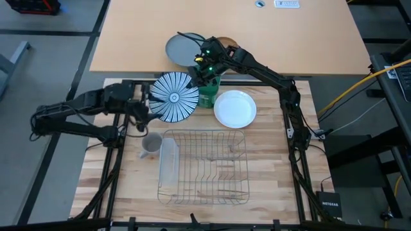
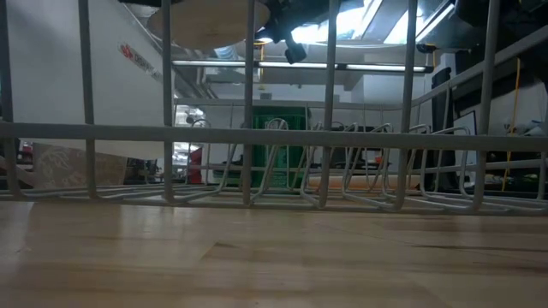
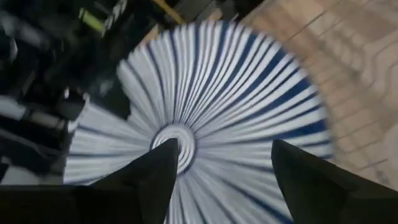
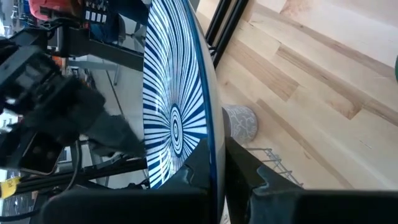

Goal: Sort dishes
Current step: Put the blue plate in the dish rack

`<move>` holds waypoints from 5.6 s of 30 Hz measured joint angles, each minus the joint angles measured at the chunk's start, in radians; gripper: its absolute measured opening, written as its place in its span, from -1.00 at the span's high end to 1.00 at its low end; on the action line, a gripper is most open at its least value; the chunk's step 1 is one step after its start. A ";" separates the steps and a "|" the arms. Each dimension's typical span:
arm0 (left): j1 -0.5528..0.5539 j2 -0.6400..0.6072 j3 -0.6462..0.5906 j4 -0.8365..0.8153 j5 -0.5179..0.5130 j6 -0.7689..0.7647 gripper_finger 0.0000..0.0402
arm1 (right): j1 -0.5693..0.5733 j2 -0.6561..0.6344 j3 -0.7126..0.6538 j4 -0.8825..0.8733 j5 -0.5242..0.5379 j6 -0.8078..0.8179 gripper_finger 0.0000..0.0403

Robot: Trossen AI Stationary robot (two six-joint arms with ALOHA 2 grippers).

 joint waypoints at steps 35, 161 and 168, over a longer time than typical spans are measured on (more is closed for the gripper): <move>-0.351 0.072 -0.149 0.133 -0.708 0.341 0.32 | 0.002 0.000 0.000 -0.023 -0.090 0.005 0.91; -0.806 0.376 -0.145 0.910 -1.003 -1.497 0.96 | -0.196 -0.017 0.000 -0.109 0.482 -1.334 0.43; -0.856 0.514 -0.052 0.914 -1.078 -1.634 0.96 | -0.198 -0.049 0.000 -0.114 0.585 -1.394 0.43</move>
